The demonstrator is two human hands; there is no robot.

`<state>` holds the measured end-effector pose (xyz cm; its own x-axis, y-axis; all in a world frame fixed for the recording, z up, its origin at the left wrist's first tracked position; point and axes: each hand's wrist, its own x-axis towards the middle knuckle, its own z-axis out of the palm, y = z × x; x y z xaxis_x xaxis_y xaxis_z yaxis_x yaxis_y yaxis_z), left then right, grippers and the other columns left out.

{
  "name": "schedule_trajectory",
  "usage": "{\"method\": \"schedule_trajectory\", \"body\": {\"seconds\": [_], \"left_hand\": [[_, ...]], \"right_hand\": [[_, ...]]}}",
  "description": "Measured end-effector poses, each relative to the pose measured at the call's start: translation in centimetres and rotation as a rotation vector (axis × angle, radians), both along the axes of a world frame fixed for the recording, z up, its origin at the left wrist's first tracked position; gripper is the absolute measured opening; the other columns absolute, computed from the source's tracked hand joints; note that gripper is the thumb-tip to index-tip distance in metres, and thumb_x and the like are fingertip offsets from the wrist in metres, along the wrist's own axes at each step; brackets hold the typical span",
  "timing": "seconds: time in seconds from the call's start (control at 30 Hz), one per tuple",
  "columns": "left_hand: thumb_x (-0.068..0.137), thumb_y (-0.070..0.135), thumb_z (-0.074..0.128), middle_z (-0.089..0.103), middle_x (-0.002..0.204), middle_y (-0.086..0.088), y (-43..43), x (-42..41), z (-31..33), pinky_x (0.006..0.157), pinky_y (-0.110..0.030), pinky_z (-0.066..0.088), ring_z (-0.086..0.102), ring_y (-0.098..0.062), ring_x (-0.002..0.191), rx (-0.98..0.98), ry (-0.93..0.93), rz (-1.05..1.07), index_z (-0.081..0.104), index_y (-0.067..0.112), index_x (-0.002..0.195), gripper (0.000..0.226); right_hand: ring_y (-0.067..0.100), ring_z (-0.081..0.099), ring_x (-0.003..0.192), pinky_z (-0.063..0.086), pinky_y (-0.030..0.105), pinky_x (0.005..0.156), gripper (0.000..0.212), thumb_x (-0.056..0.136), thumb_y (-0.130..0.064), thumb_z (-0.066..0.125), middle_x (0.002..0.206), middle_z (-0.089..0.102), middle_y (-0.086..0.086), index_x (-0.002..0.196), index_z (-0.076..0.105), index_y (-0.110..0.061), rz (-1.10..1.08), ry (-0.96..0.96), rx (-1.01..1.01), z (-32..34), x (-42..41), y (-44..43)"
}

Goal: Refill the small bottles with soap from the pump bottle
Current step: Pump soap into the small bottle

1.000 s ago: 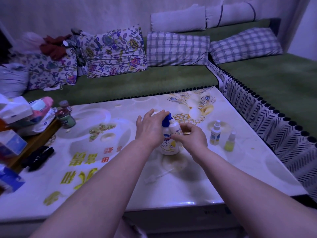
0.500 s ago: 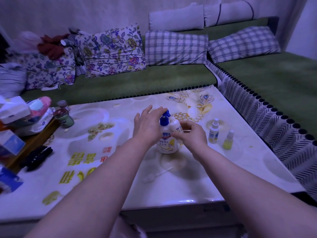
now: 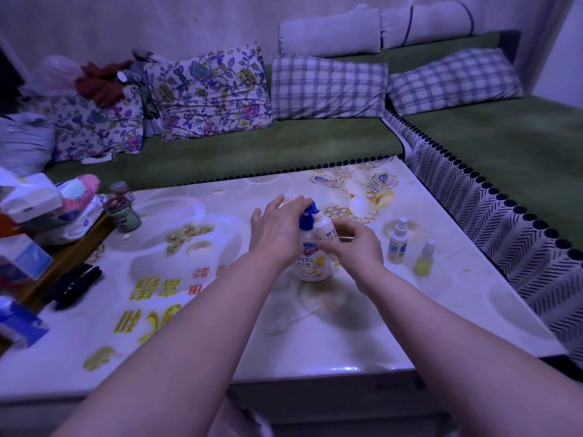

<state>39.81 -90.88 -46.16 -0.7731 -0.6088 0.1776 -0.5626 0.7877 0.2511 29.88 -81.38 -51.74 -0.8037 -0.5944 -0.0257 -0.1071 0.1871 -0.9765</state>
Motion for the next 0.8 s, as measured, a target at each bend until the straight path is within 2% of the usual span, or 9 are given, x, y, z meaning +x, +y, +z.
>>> {"method": "schedule_trajectory", "body": {"seconds": [0.27,0.4,0.63,0.8], "left_hand": [[0.081,0.002,0.056,0.031,0.152,0.011,-0.2,-0.3,-0.2,0.116,-0.05,0.01,0.014,-0.017,0.145,-0.027,0.01,0.015,0.032,0.035,0.143,0.075],[0.081,0.002,0.056,0.032,0.152,0.012,-0.3,-0.3,-0.9,0.116,-0.048,0.01,0.015,-0.016,0.145,-0.027,0.014,0.024,0.033,0.037,0.142,0.073],[0.08,0.003,0.057,0.033,0.151,0.013,-0.5,-0.6,-1.2,0.116,-0.048,0.011,0.015,-0.016,0.145,-0.05,0.018,0.017,0.034,0.036,0.141,0.073],[0.08,0.001,0.054,0.035,0.15,0.011,-0.3,-0.5,-0.9,0.116,-0.047,0.014,0.014,-0.016,0.145,-0.028,0.027,0.014,0.035,0.035,0.14,0.072]], "right_hand": [[0.014,0.069,0.091,0.054,0.045,0.09,0.035,0.069,-0.019,0.083,0.097,0.072,-0.01,0.086,0.064,-0.043,-0.011,-0.003,0.013,0.0,0.2,0.1],[0.013,0.068,0.091,0.054,0.045,0.091,0.036,0.069,-0.019,0.083,0.101,0.071,-0.009,0.095,0.068,-0.038,-0.01,-0.01,0.042,-0.3,0.2,0.1],[0.013,0.069,0.091,0.054,0.044,0.09,0.039,0.068,-0.018,0.084,0.101,0.073,-0.008,0.101,0.07,-0.035,-0.012,-0.024,0.046,-0.5,0.2,0.1],[0.014,0.069,0.093,0.054,0.045,0.091,0.039,0.067,-0.015,0.084,0.102,0.072,-0.006,0.095,0.068,-0.037,-0.012,-0.036,0.028,-0.6,0.2,0.0]]}}
